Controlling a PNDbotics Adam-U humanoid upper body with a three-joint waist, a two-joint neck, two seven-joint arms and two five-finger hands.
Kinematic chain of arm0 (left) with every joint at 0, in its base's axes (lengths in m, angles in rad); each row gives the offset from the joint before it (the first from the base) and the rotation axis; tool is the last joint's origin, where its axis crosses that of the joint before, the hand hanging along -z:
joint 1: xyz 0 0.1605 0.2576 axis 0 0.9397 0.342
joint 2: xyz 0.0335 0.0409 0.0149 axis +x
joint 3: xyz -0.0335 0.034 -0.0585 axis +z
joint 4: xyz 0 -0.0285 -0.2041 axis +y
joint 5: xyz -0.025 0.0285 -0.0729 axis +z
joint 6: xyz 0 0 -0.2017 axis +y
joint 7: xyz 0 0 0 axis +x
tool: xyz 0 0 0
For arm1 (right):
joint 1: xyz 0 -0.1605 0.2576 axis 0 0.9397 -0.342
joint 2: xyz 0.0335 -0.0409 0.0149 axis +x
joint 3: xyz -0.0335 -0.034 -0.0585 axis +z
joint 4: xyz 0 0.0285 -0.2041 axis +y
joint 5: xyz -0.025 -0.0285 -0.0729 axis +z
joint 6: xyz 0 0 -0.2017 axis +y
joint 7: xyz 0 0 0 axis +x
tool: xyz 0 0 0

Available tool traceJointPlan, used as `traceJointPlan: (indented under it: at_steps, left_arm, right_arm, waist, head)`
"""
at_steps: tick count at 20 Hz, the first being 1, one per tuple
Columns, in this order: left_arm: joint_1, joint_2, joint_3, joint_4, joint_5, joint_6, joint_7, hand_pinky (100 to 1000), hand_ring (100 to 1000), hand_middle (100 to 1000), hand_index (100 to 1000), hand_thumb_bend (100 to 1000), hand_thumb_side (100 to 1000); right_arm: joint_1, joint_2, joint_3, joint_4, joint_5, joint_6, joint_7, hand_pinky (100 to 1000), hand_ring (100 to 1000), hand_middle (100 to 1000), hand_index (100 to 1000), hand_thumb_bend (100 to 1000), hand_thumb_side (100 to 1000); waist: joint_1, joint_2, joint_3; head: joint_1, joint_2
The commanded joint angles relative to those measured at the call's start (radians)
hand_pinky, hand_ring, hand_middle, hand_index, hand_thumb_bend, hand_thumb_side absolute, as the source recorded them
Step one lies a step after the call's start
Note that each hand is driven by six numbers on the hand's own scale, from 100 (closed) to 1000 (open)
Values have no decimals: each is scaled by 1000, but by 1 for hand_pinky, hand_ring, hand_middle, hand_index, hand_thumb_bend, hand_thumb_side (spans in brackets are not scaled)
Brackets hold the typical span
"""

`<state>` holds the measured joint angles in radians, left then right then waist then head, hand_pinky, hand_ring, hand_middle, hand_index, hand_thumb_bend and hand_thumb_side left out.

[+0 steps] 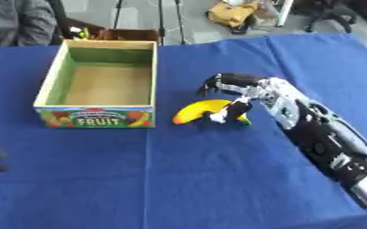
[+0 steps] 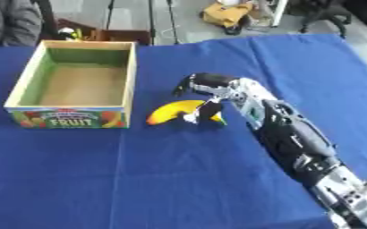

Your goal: Pick up objects on the table and place them in the box.

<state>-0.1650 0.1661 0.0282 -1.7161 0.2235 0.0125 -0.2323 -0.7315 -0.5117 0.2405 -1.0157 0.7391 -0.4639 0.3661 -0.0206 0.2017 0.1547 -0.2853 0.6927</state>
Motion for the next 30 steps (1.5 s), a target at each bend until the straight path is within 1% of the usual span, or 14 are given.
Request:
traceJointPlan:
  at_steps: [1, 9, 13, 18, 21, 22, 23, 25, 30]
  left_arm:
    - [-11, 5, -2, -17, 0, -2, -2, 625, 658, 599, 657, 171, 1000]
    - [-9, 4, -2, -17, 0, -3, -1, 625, 658, 599, 657, 170, 1000]
    - [-8, 3, -2, -16, 0, -4, -1, 625, 658, 599, 657, 169, 1000]
    - [-7, 3, -2, -16, 0, -5, -1, 624, 658, 599, 657, 169, 1000]
    - [-7, 3, -2, -16, 0, -5, -1, 624, 657, 599, 657, 169, 1000]
    - [-7, 3, -2, -16, 0, -5, -1, 624, 657, 599, 657, 169, 1000]
    - [-7, 3, -2, -16, 0, -5, -1, 624, 657, 599, 657, 169, 1000]
    - [-7, 2, -2, -16, 0, -5, 0, 624, 657, 599, 657, 169, 1000]
    - [-7, 2, -1, -16, 1, -5, 0, 624, 657, 598, 656, 169, 1000]
  right_arm:
    - [-23, -16, -10, -2, 35, 9, -14, 738, 824, 742, 845, 252, 458]
    - [-18, -14, -14, 23, 83, 21, -28, 738, 826, 752, 842, 259, 459]
    - [-17, -14, -16, 32, 95, 21, -32, 732, 816, 729, 835, 255, 453]
    - [-13, -13, -16, 37, 106, 21, -38, 699, 760, 639, 791, 246, 436]
    - [-13, -14, -17, 37, 110, 20, -46, 662, 692, 573, 747, 237, 422]
    - [-12, -14, -17, 37, 111, 20, -50, 662, 692, 573, 747, 237, 422]
    - [-12, -14, -17, 37, 112, 20, -53, 645, 660, 539, 723, 232, 413]
    - [-11, -14, -17, 36, 111, 20, -61, 629, 628, 509, 697, 229, 407]
    - [-10, -16, -18, 33, 111, 21, -75, 607, 595, 476, 665, 217, 395]
  waist:
    - [2, -12, 1]
    - [5, -12, -1]
    - [7, -12, -1]
    - [10, -11, -3]
    - [11, -12, -4]
    - [11, -12, -4]
    - [12, -12, -5]
    - [12, -13, -5]
    - [11, -14, -6]
  head:
    - [-3, -5]
    - [-5, -4]
    - [-5, -4]
    - [-5, -3]
    - [-5, -3]
    - [-5, -3]
    - [-5, -3]
    - [-5, -3]
    - [-4, -3]
